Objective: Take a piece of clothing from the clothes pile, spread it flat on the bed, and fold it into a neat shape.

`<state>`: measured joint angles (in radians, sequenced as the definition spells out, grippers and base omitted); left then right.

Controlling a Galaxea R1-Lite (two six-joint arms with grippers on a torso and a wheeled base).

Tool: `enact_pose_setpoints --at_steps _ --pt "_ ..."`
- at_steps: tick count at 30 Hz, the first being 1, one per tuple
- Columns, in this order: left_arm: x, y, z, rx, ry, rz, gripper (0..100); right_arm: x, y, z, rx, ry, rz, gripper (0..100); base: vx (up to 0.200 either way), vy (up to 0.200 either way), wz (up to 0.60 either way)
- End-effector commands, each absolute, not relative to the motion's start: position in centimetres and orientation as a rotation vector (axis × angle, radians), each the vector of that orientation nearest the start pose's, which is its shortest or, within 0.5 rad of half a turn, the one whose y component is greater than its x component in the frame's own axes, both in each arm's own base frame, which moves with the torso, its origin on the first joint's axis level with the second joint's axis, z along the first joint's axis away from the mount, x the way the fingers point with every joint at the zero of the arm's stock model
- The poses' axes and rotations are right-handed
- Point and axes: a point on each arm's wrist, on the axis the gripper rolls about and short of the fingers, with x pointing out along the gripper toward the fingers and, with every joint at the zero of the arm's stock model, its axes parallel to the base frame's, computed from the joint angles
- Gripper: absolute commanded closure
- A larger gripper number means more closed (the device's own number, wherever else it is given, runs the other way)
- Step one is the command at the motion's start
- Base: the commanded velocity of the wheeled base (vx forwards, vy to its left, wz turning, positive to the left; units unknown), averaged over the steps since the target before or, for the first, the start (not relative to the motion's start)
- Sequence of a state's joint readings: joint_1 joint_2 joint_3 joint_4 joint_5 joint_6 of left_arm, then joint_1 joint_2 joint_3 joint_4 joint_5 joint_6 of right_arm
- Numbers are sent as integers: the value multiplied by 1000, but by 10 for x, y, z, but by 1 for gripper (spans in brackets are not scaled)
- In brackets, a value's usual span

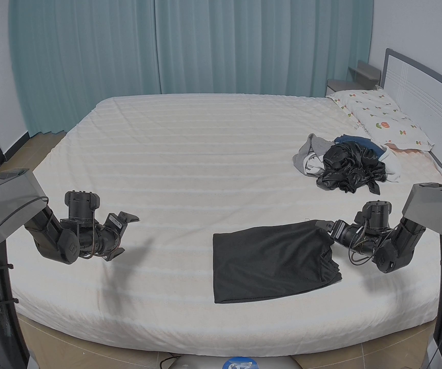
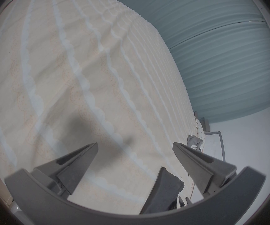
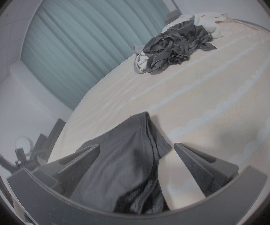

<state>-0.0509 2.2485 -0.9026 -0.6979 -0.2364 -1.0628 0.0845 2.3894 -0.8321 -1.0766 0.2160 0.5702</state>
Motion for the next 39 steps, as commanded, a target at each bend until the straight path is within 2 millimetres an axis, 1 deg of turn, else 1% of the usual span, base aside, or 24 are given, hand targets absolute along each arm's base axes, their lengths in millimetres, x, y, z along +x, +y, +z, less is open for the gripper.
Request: enact_pose_setpoints --at_steps 1,5,14,15,20,26,31,32,36,39 --pt "382 -25 17 -1075 738 98 0 350 39 2 464 598 262 0 0 0 0" --pt "382 -25 17 -1075 738 98 0 338 46 -6 359 637 301 0 0 0 0" --pt "382 -25 17 -1075 738 98 0 322 45 -14 254 684 328 0 0 0 0" --pt "382 -25 17 -1075 738 98 0 321 45 -15 247 688 330 100 0 0 0" --pt "382 -25 17 -1075 738 98 0 316 42 -15 212 693 333 100 0 0 0" --pt "382 -25 18 -1076 736 97 0 310 39 -6 193 687 338 100 0 0 0" --pt "382 -25 18 -1076 736 97 0 305 37 -1 193 726 330 100 0 0 0" --pt "382 -25 17 -1072 737 98 0 302 30 3 161 753 327 100 0 0 0" --pt "382 -25 18 -1072 736 97 0 304 21 -1 127 758 319 100 0 0 0" --pt "382 -25 17 -1072 737 98 0 303 20 -4 126 774 317 100 0 0 0"
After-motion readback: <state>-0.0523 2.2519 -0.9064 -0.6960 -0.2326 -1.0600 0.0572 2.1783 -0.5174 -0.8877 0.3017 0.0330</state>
